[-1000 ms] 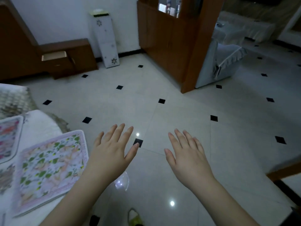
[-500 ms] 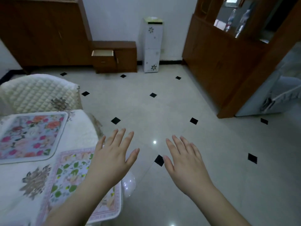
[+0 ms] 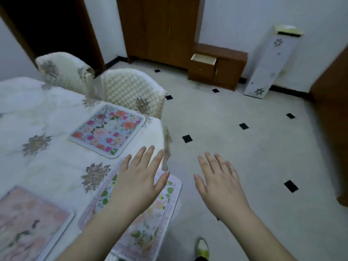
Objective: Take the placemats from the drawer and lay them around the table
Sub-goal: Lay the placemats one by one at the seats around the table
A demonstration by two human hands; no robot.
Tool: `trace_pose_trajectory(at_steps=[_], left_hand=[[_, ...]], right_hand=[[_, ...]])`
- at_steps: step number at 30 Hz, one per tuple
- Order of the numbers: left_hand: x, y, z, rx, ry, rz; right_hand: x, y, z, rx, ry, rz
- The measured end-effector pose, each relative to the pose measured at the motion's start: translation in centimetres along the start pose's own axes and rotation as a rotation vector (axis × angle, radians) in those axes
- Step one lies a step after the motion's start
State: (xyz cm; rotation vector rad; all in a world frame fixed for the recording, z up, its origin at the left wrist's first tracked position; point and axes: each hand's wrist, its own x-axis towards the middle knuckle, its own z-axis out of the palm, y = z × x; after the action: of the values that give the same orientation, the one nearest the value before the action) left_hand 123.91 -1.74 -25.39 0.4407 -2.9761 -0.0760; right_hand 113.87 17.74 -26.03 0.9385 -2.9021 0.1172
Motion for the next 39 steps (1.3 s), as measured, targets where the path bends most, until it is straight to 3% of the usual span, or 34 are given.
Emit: trace_pose_trajectory(at_steps=[12,21,31,39], left_hand=[[-0.2,4.1,1.4,0.029,-0.045,-0.483],[-5.2,4.1,1.1,0.043,-0.047,-0.768],[-11.7,1.7,3.2,0.062,-0.036,-0.921],[-13.6,-1.3,4.9,0.069,-0.003,-0.941]], right_hand=[[8.7,1.9,1.7,0.168,-0.054,-0.504],[9.6,-2.1,1.9,0.139,-0.122,-0.754],[6.9,-9.8,2.8,0.098,-0.227,-0.984],[6.2,-12.9,4.8,0.06,-0.204,-0.985]])
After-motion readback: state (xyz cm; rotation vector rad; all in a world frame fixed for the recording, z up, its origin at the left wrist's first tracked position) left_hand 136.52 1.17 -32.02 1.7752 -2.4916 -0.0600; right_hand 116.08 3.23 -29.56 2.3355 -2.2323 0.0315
